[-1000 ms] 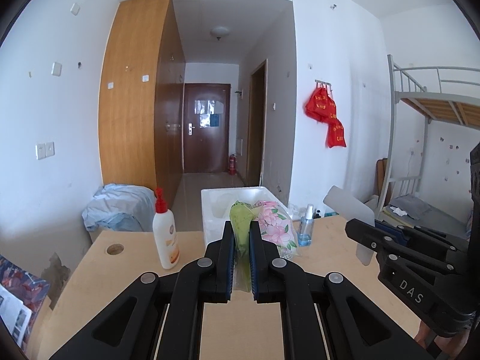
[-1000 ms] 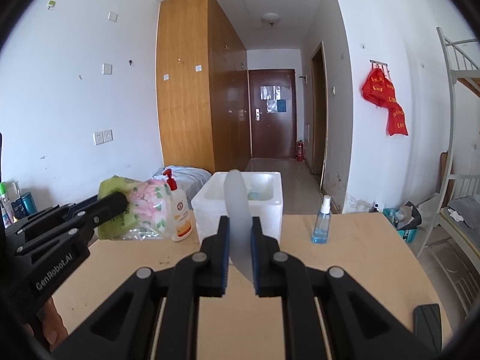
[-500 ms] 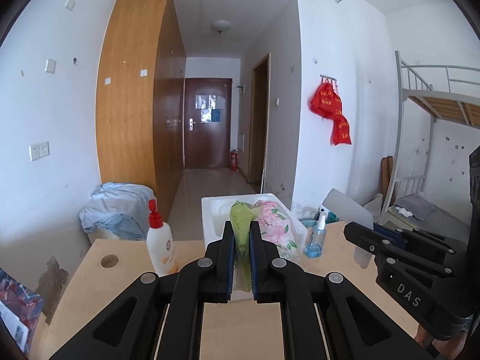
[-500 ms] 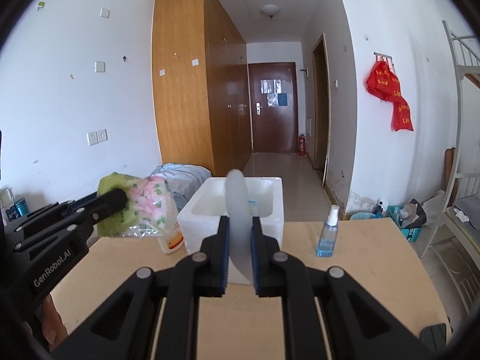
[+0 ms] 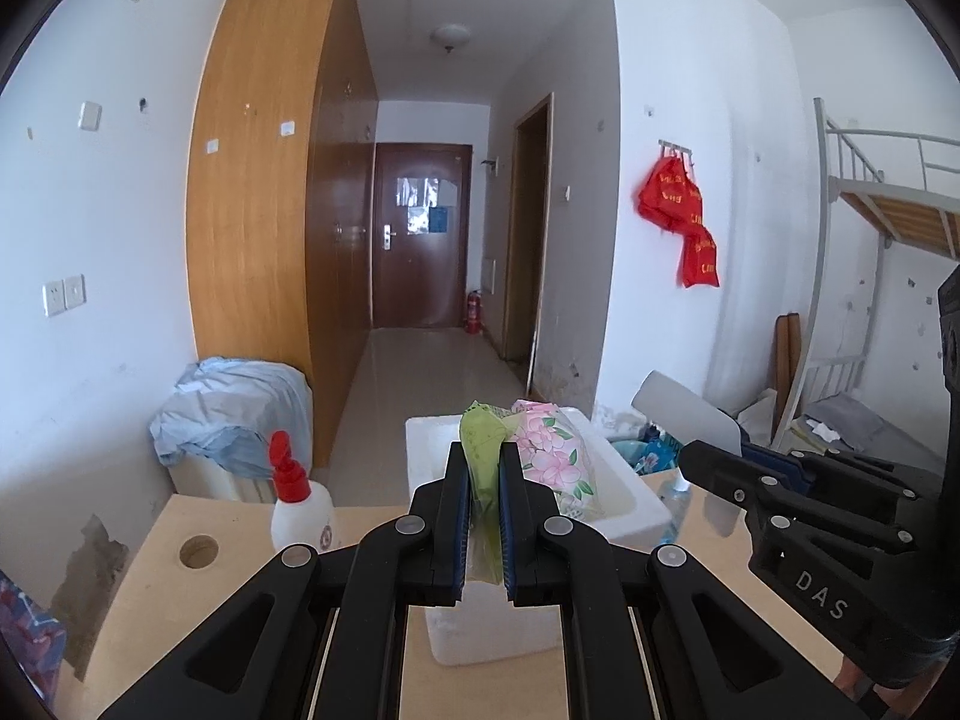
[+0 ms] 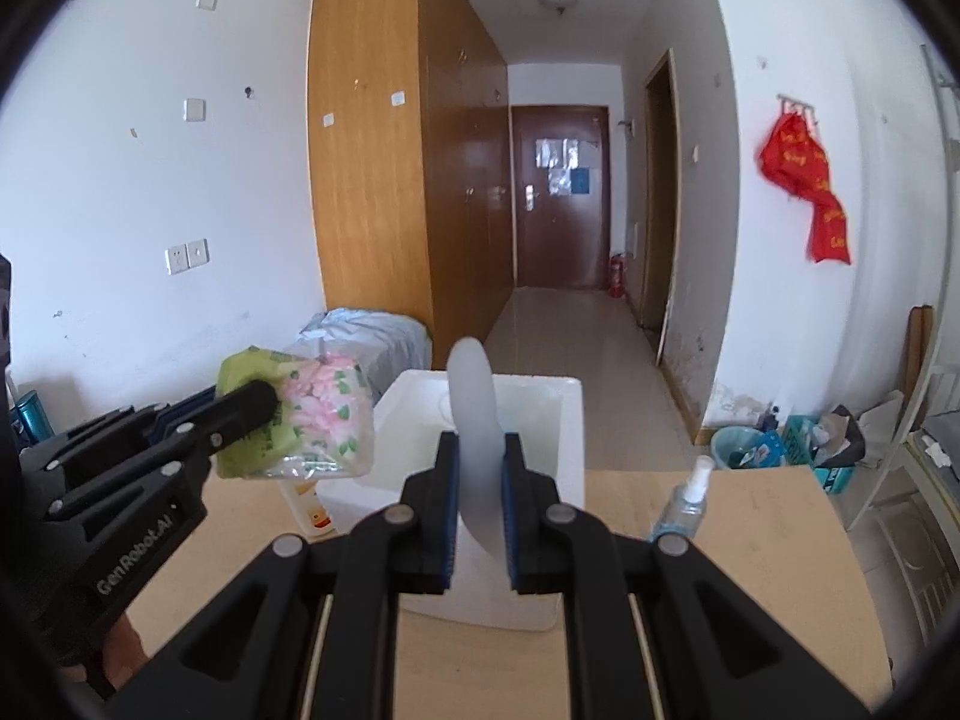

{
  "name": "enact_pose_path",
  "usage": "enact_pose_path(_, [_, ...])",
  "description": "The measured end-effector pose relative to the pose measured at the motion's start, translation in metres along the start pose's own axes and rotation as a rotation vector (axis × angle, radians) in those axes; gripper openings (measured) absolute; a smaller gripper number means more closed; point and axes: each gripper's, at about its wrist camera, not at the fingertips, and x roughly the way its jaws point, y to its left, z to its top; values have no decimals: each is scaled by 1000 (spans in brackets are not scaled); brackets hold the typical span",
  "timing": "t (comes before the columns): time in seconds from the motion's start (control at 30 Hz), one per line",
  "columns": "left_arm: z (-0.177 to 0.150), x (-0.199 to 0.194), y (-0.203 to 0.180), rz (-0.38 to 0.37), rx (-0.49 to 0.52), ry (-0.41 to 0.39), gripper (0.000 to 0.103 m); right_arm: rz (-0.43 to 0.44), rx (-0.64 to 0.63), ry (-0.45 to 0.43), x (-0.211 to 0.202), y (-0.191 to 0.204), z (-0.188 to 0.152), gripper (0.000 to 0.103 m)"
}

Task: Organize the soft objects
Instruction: 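Lower the tissue pack with the left tool while the right tool lowers the foam roll into the box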

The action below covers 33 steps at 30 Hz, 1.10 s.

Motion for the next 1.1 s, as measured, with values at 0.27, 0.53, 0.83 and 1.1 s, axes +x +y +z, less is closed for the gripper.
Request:
enact_pose_path(0.27, [9,44,7,9,-13,35,9,21,9,31,34,-8,11,14])
enact_pose_path(0.53, [11,77,7,5,-4,59,9,16,36,65,66,-21,13,14])
enact_pose_path(0.83, [9,106,9,10,11,90,9,20,40,108,87,-26,9,14])
enact_pose_path(1.1, [7,115,7,-2,20,107,9,11,33,103,84,-24,12,14])
